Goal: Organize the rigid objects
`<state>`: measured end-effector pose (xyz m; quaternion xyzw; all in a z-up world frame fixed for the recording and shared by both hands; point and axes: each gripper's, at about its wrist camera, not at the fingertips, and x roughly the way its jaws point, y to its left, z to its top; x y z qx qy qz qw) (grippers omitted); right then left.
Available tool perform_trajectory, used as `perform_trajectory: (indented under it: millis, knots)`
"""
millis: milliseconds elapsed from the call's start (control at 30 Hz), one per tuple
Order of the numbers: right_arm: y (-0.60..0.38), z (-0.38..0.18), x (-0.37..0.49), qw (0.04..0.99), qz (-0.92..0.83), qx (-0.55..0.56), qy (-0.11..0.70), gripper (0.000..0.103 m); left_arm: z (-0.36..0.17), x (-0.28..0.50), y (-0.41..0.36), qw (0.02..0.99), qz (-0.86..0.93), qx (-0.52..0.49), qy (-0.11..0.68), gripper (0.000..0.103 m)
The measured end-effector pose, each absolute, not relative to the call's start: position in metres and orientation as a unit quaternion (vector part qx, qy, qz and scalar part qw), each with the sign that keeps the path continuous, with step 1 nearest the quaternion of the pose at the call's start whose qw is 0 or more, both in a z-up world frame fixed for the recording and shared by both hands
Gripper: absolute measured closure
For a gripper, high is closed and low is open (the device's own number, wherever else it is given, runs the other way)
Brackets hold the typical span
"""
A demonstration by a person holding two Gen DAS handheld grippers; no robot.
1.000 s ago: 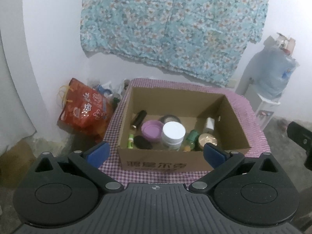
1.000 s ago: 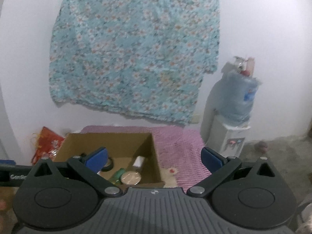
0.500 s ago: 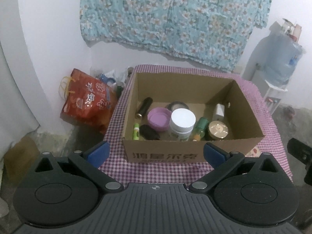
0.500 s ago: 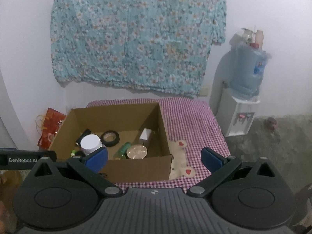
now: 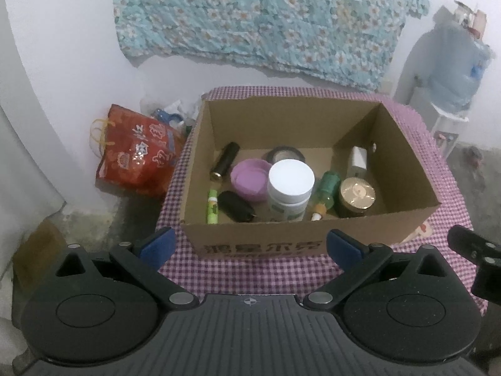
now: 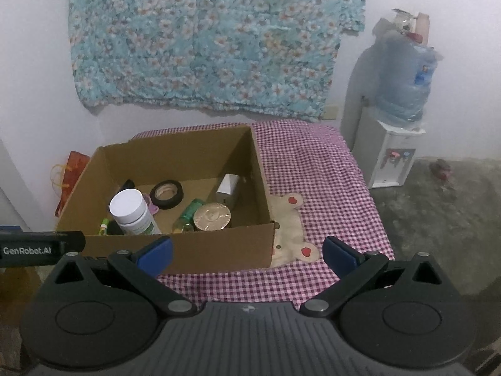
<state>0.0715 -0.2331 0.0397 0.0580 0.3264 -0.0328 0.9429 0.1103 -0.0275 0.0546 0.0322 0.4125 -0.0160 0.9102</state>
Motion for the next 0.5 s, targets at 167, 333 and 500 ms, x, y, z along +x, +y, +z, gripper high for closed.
perform_trajectory:
  millis: [167,333,500]
  knots:
    - [-0.23,0.037,0.087,0.941,-0.018,0.059,0.332,0.0,0.05,0.118,-0.031,0.908,-0.019,0.035,0.418,0.0]
    - [-0.225,0.033,0.098,0.938,-0.003,0.061,0.341,0.0,0.049,0.123,-0.033,0.906,-0.019,0.036,0.42,0.0]
    - [-0.219,0.029,0.107,0.936,-0.003,0.053,0.348,0.0,0.049,0.124,-0.035,0.908,-0.019,0.04,0.416,0.0]
